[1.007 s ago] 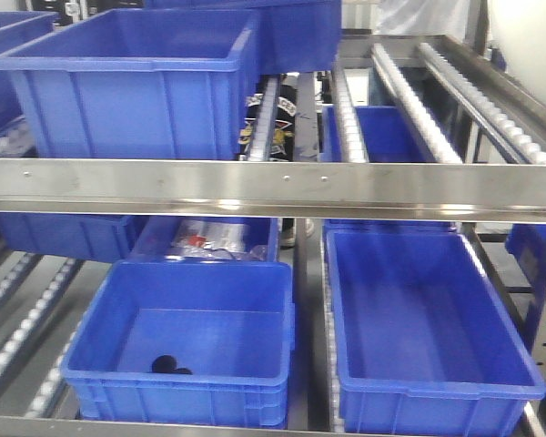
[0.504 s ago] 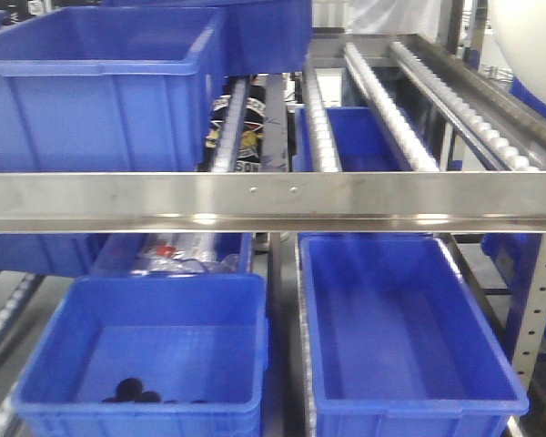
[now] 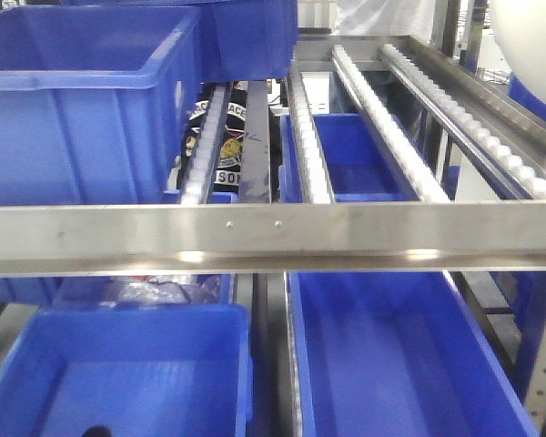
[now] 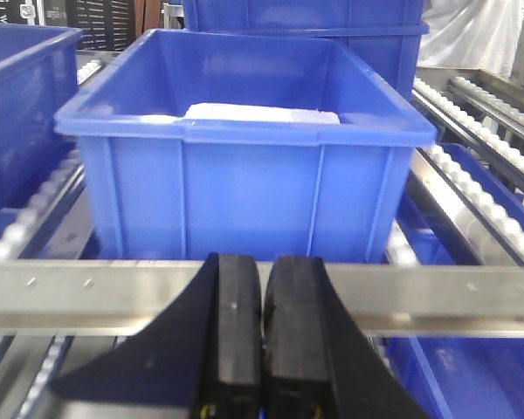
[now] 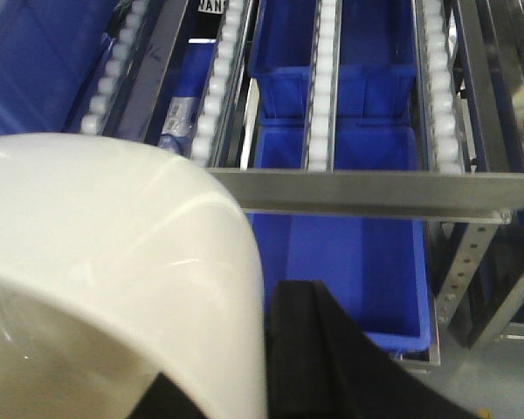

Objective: Move white bin to right shelf second layer
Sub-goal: 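Drive up to the rack's second roller layer holding the white bin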

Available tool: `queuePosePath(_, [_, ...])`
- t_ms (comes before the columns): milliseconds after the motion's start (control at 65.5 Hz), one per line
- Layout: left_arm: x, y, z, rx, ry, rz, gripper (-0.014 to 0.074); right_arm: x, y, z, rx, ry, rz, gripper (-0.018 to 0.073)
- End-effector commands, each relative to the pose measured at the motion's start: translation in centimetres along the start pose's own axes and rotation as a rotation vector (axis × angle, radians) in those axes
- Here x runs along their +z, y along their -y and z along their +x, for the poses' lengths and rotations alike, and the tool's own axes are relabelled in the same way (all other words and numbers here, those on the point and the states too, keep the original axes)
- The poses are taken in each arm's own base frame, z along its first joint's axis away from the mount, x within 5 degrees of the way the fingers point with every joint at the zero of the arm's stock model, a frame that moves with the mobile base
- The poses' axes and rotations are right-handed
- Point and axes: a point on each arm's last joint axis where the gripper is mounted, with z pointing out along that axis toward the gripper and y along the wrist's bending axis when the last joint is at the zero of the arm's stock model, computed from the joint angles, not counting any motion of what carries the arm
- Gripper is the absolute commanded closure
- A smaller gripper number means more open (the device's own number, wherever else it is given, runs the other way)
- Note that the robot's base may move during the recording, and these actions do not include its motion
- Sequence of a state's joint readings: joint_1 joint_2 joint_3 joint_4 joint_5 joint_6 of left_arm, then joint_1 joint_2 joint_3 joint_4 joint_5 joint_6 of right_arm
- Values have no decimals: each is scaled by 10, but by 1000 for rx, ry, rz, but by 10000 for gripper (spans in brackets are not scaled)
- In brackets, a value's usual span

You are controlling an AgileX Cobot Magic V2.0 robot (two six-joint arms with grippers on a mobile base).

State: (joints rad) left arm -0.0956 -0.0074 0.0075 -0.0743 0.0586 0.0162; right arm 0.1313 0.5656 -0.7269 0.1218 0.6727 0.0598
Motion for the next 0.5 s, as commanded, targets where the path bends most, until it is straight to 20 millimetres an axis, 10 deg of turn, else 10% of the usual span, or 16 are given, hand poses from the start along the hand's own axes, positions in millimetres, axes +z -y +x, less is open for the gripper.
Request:
queuePosePath(0, [1,-1,5,-19,52,2,512,-5,-2,-16,1,117,-9,504])
queuePosePath(488, [1,-1,5,-19,52,2,512,-4,-2,-16,1,117,-8,504])
